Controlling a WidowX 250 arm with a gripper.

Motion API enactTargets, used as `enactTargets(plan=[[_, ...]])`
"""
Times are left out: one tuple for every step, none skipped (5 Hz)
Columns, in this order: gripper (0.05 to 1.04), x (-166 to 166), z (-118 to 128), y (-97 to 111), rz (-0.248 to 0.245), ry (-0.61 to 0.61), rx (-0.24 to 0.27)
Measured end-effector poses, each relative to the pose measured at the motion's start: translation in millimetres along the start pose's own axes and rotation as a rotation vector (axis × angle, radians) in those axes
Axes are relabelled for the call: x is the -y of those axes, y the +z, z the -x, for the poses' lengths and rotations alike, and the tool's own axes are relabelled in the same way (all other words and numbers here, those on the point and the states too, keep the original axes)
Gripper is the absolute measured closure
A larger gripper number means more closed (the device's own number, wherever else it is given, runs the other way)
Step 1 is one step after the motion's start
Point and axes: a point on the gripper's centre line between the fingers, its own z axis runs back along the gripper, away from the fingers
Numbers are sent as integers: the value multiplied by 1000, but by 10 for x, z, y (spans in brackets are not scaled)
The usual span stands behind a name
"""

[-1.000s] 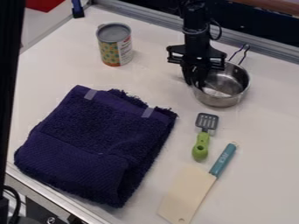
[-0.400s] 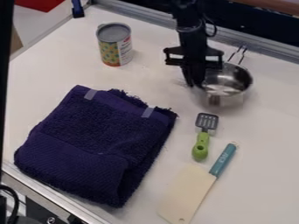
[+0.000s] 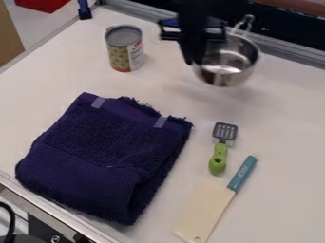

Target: Rebote pick the silver pan to left side the table

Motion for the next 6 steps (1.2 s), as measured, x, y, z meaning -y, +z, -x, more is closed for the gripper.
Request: enactTargets(plan=[[1023,-465,58,248,7,3,39],[1023,-975,106,380,-10,46,75],[1023,-1376,123,503,-6,9,94],[1023,-1788,148,374,10,-45,66],[1023,-2052,148,363,-14,-26,97],[1023,-2203,166,224,-81,-18,98]])
